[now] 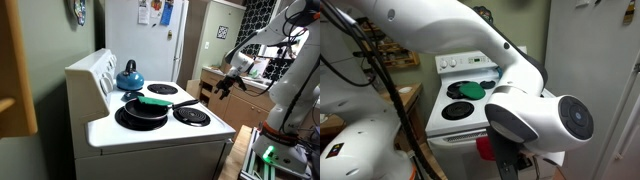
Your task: Fold the towel over the oven door handle
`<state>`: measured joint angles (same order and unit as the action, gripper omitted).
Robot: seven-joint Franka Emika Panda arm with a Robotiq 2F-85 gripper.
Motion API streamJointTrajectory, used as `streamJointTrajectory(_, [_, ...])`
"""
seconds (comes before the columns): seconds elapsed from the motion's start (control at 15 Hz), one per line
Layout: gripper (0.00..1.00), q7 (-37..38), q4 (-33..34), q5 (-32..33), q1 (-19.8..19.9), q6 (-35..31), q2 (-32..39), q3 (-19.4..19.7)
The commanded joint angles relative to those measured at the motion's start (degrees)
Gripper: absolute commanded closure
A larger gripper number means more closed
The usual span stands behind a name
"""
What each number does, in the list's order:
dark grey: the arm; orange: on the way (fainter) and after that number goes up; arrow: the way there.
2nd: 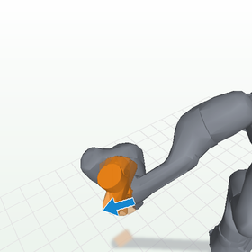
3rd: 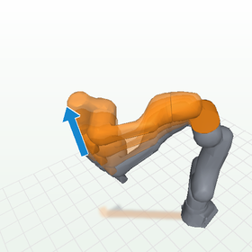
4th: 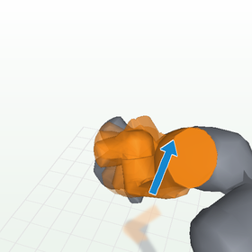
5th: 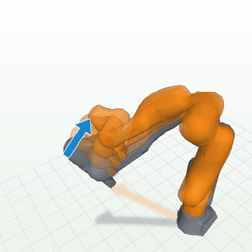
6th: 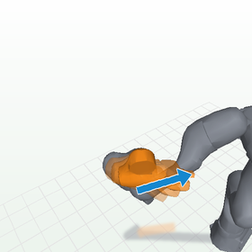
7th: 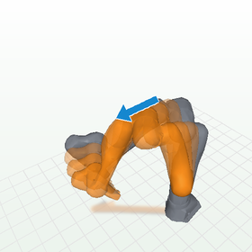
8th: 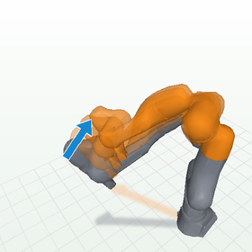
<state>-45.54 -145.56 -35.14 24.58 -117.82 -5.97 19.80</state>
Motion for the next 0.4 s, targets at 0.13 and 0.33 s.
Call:
streamJointTrajectory(0.13, [0.00, 0.2, 0.1, 0.2, -1.6, 0.0, 0.2, 1.5])
streamJointTrajectory(0.33, [0.00, 0.2, 0.2, 0.2, -1.7, 0.0, 0.9, 1.5])
